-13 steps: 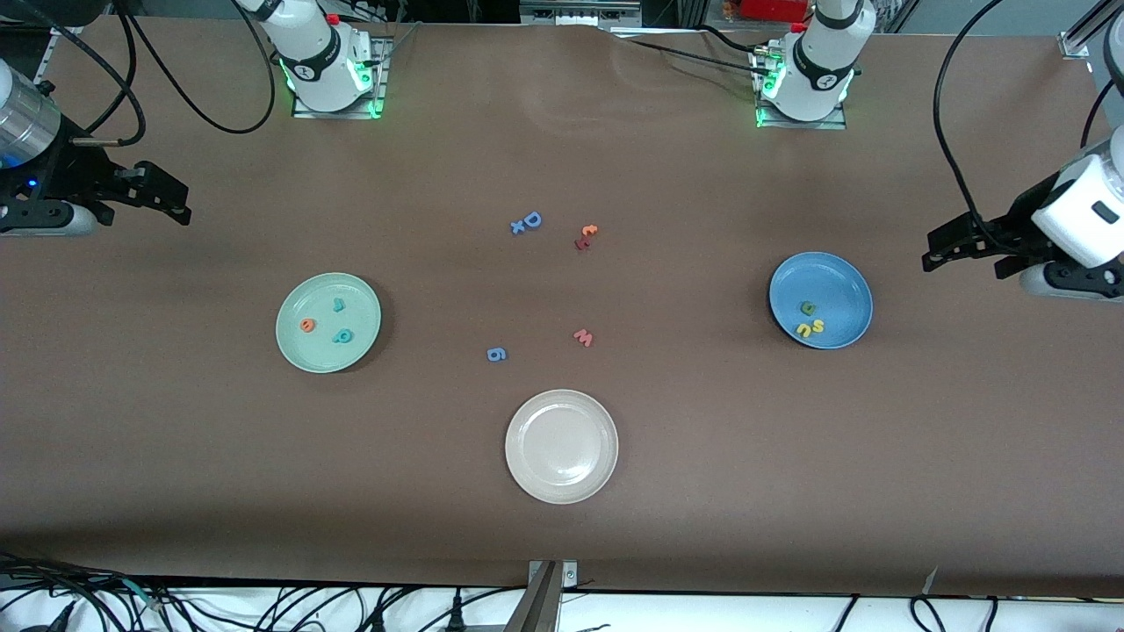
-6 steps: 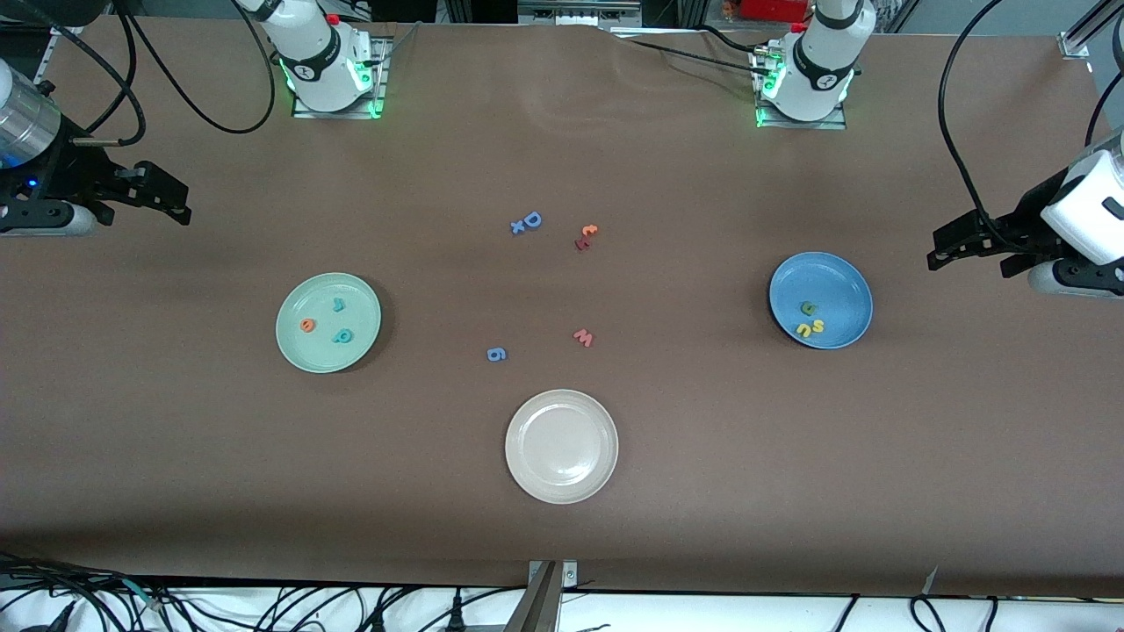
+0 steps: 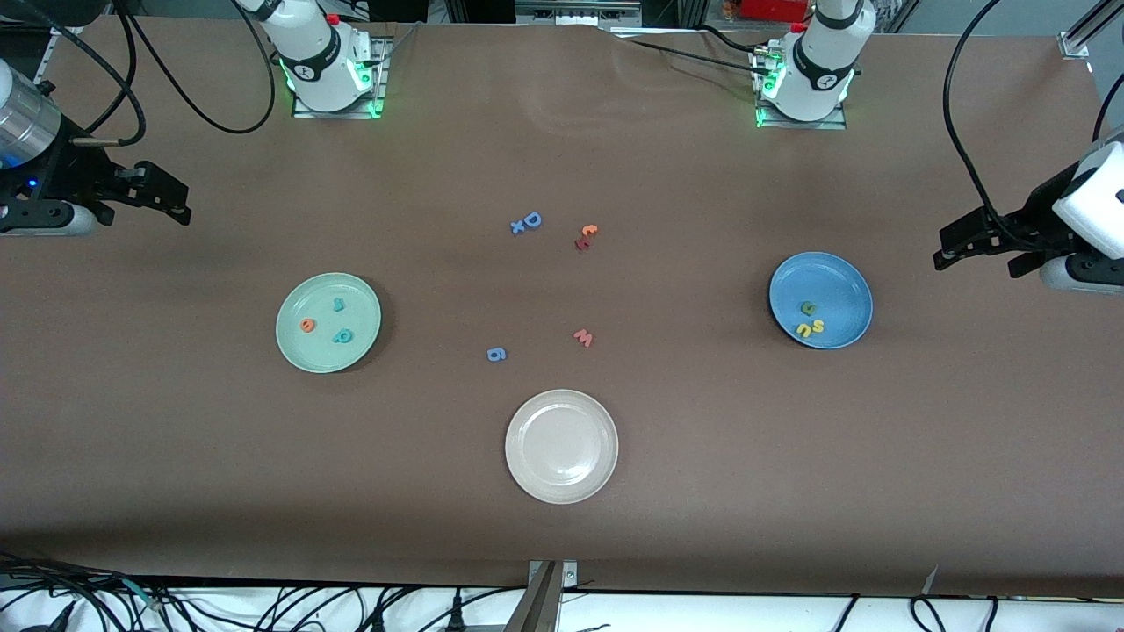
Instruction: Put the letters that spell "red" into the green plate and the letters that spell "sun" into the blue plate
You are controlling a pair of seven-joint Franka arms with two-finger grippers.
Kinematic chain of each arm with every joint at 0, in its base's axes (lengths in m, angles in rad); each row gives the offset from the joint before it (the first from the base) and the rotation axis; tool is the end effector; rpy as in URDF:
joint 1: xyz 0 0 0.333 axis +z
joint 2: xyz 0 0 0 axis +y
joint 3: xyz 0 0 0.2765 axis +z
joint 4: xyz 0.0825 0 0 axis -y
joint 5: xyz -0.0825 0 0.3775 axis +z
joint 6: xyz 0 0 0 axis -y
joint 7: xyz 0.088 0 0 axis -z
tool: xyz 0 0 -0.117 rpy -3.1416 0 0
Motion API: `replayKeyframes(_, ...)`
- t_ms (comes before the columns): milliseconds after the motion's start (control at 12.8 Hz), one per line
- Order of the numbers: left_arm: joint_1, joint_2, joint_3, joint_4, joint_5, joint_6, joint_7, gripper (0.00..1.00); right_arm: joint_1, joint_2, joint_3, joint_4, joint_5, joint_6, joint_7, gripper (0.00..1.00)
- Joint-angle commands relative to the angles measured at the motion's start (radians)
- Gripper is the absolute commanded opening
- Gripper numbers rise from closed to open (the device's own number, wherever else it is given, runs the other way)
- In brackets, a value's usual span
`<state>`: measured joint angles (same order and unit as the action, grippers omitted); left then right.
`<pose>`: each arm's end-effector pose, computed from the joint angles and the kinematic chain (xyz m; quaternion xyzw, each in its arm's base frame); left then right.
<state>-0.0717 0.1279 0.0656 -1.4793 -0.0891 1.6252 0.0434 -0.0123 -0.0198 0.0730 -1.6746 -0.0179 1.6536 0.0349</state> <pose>0.5873 -0.0157 0.5505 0.9989 -0.0230 0.0099 0.0401 0.5471 0.0316 0.5445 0.9999 0.0136 -0.0002 0.0097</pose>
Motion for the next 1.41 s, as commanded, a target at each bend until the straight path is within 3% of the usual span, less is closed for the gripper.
replayKeyframes(0,0.006,0.003,-0.006,0.03,0.026,-0.027,-0.007,1.0,-0.005,-0.009,0.004,-0.005,0.007,-0.006,-0.013,1.0)
replayKeyframes(706,-0.011,-0.146,-0.009,-0.116,0.026,-0.019,-0.008,1.0,-0.005,-0.008,0.004,-0.007,0.009,-0.023,-0.013,1.0)
replayKeyframes(1333,-0.003,-0.125,-0.01,-0.096,0.025,-0.028,-0.007,1.0,-0.005,-0.009,0.007,-0.005,0.012,-0.031,-0.013,1.0)
